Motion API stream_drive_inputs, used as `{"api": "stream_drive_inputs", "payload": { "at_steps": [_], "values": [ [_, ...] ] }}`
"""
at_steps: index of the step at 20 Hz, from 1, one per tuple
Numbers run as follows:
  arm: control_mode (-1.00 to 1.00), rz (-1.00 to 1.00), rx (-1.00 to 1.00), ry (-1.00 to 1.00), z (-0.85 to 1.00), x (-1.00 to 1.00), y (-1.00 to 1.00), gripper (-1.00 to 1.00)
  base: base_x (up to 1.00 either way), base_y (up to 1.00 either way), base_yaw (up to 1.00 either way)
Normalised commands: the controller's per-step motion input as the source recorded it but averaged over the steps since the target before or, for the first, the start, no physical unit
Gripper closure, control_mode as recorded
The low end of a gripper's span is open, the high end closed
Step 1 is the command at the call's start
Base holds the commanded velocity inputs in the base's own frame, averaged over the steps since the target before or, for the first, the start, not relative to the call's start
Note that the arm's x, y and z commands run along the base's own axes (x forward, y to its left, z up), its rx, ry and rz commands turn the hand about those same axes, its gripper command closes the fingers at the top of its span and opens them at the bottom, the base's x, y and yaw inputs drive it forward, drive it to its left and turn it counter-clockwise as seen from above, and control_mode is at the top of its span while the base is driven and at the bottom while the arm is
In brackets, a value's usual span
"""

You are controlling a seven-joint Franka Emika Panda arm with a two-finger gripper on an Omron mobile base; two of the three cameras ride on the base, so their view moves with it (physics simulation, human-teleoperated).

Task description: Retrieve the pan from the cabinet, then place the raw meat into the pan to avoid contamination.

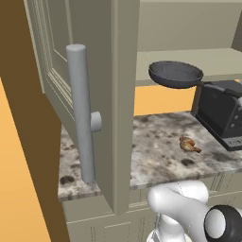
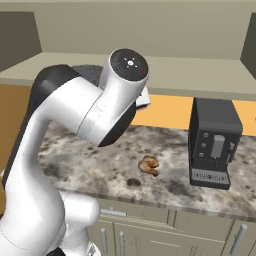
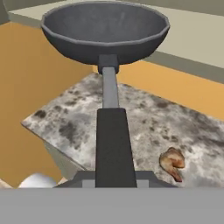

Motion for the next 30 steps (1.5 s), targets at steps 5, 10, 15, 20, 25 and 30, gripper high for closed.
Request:
{"api": "stream_drive_inputs", "payload": {
  "at_steps": [5,10,15,20,25,30],
  "values": [
    [-1.0,0.24,0.0,0.0,-0.07,-0.87,0.06,1.0,0.0,0.0,0.0],
    [-1.0,0.24,-0.01,0.0,-0.12,-0.67,0.13,1.0,0.0,0.0,0.0],
    [-1.0,0.09,-0.03,0.03,-0.16,-0.32,0.35,1.0,0.0,0.0,0.0],
    [-1.0,0.0,-0.07,0.02,-0.43,-0.03,0.2,1.0,0.0,0.0,0.0],
    [-1.0,-0.02,-0.06,0.01,-0.49,0.13,0.05,1.0,0.0,0.0,0.0],
    [-1.0,-0.03,-0.04,0.01,-0.29,0.28,0.0,1.0,0.0,0.0,0.0]
  ]
}}
